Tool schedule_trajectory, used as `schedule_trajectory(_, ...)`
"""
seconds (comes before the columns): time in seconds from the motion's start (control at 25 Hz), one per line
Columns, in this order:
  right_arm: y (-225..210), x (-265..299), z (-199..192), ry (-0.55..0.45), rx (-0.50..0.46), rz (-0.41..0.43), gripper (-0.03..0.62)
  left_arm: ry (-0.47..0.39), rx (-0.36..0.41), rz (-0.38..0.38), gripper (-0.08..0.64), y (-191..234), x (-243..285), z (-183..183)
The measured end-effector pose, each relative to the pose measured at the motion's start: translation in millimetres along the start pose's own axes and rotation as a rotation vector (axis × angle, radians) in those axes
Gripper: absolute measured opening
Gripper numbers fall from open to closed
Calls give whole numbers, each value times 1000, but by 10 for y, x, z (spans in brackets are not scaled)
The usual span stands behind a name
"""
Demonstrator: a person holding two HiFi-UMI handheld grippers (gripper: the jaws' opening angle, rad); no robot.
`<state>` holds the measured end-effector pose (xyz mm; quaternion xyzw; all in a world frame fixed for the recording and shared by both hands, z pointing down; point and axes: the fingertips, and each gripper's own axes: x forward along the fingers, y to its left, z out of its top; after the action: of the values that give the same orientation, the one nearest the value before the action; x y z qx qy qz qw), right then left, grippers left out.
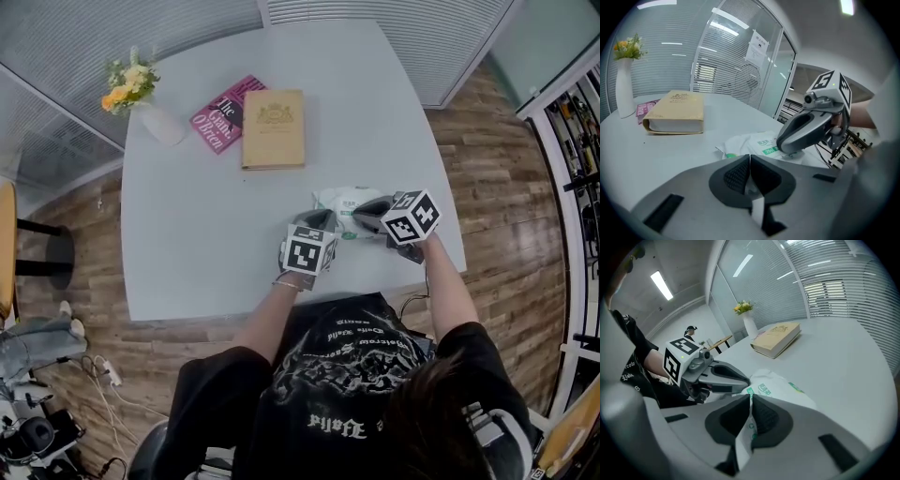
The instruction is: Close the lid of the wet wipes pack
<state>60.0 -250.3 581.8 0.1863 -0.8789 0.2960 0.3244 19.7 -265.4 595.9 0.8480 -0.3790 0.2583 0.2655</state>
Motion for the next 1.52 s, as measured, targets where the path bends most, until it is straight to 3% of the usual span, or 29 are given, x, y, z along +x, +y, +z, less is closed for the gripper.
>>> schedule_trajectory(0.28,-48,32,-24,-25,40,-59,2,-26,1,-14,9,6,0,12)
schedule_trajectory(0.76,-93,128,-53,9,-15,-280,-2,-33,21,-26,9,26,11,5)
schedule_trajectory(0.88,-92,76,-44,-67,38,-304,0,-31,16,-30,9,13,-26,13)
schedule_trajectory(0.96,-108,-42,4,-164,67,-369,-1,-56,64,-27,9,-27,-115,70)
schedule_trajectory(1.04,-109,-214,93,-277,84,-438,0,-126,119,-43,9,-89,-253,203)
schedule_trajectory(1.16,-65,-500,207,-402,68,-539,0,-242,128,-65,9,-136,-496,402)
schedule_trajectory(1.32,81,-839,260,-517,21,-667,0,-347,146,-74,11,-205,-796,538)
schedule_trajectory(1.52,317,-1103,159,-634,43,-786,0,-439,176,-29,11,-209,-1142,571)
